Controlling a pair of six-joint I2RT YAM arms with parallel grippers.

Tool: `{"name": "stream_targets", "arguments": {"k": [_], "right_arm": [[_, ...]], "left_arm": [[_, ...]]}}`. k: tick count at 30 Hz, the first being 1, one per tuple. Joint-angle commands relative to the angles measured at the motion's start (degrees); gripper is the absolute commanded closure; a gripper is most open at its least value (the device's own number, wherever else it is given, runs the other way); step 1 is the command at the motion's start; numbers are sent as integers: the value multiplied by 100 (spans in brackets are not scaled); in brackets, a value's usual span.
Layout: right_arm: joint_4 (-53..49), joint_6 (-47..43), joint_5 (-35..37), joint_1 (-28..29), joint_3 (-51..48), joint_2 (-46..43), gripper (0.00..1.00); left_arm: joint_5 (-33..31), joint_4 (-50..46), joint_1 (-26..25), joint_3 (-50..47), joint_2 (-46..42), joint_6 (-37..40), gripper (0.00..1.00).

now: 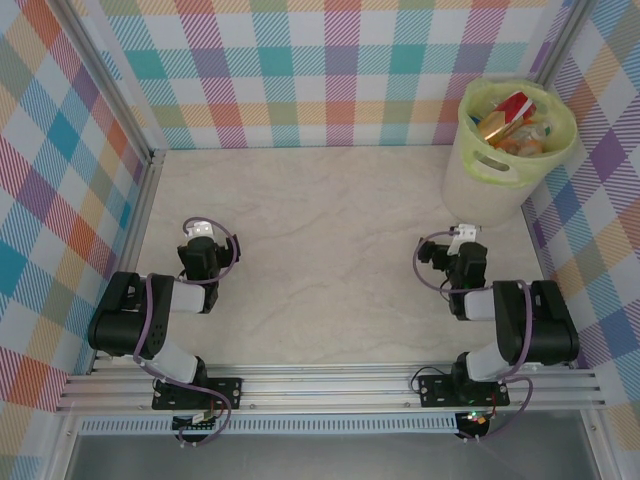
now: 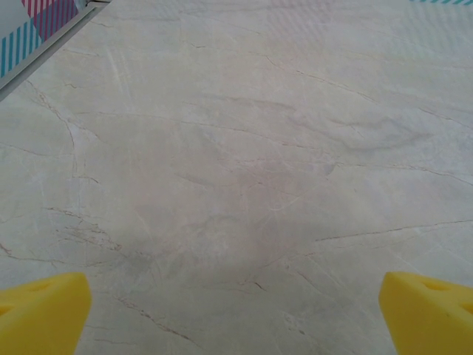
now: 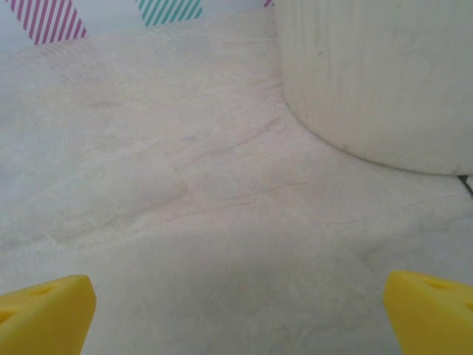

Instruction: Put the plastic bottles in the bin

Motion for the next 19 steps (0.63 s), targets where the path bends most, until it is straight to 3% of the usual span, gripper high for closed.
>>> {"name": "stream_targets", "arguments": {"k": [1, 5, 19], "right_arm": [[1192, -371, 21, 82, -143, 103, 0], [-794, -254, 103, 62, 916, 100, 0], [-611, -244, 83, 23, 835, 117, 0]], "left_arm": [[-77, 279, -21, 40, -8, 2, 0], [-76, 279, -19, 41, -11, -2, 0], [-55, 252, -31, 65, 2, 15, 0]]}}
